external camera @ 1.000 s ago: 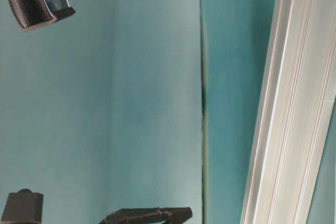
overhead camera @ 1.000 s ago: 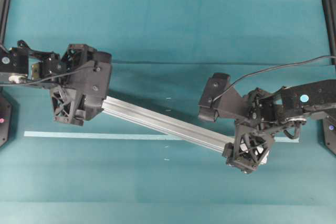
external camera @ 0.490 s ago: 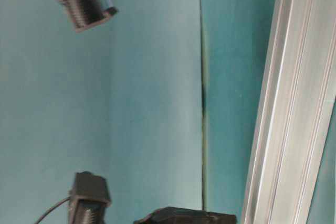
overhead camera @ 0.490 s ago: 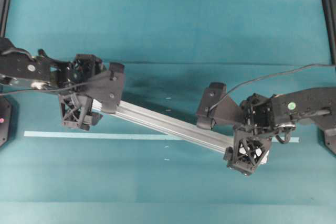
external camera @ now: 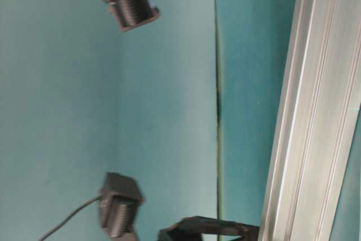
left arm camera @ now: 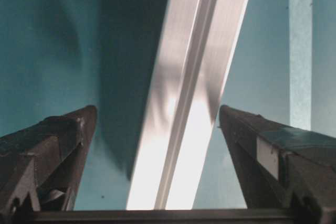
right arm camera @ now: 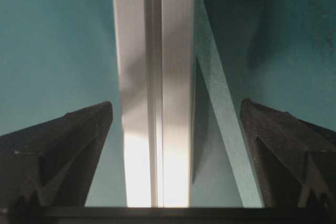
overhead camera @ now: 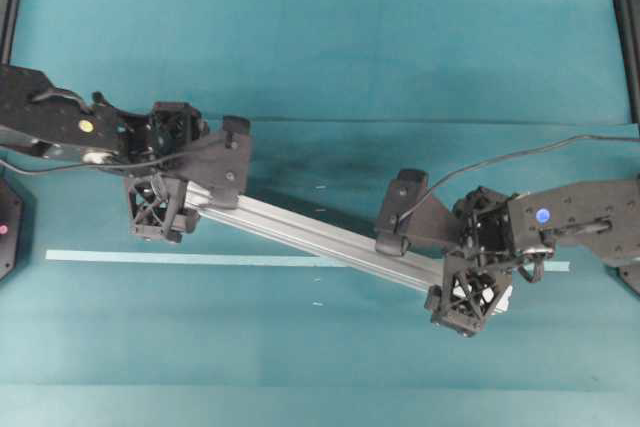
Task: Lift the metal rail with both hands.
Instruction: 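Close both grippers around the rail ends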
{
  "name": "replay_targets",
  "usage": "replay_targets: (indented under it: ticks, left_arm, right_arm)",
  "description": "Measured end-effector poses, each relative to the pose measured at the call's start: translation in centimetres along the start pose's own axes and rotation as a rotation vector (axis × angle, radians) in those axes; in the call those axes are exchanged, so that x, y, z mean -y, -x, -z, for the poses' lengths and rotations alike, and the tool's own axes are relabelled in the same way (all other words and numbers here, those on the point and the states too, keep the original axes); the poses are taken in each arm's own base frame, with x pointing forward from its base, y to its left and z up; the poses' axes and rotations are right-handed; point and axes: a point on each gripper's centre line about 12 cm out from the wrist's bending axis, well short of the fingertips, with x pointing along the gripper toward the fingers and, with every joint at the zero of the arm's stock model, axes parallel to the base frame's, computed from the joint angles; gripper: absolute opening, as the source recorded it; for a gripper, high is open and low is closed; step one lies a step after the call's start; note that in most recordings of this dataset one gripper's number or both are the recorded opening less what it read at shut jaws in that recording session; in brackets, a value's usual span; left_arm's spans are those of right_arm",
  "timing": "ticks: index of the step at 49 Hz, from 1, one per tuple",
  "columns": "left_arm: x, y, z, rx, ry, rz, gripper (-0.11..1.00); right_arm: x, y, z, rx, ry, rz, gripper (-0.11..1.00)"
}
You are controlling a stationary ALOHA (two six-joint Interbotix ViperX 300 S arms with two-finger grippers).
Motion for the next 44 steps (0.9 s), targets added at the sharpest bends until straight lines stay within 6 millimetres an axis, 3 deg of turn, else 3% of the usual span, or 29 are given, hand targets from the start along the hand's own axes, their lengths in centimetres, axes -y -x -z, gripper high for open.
replay_targets:
  ticks: [14,35,41,44]
  left_arm:
    - [0.0,-1.5,0.1,0.015,0.003,-0.005,0.96]
    - [0.4,-2.5,1.6,-0.012,0.011,0.003,0.94]
    - [0.3,-2.4,1.6,-0.009,0.010,0.002,0.88]
    - [0.3,-2.3,1.5,-0.003,0.008,0.000,0.77]
  right_arm:
    - [0.8,-1.7,1.3,-0.019,-0.003,0.014,0.99]
    - [0.8,-1.9,1.4,-0.001,-0.007,0.009,0.99]
    - [0.8,-1.9,1.4,-0.002,-0.015,0.006,0.97]
    - [0.7,-2.0,1.4,-0.003,-0.021,0.004,0.91]
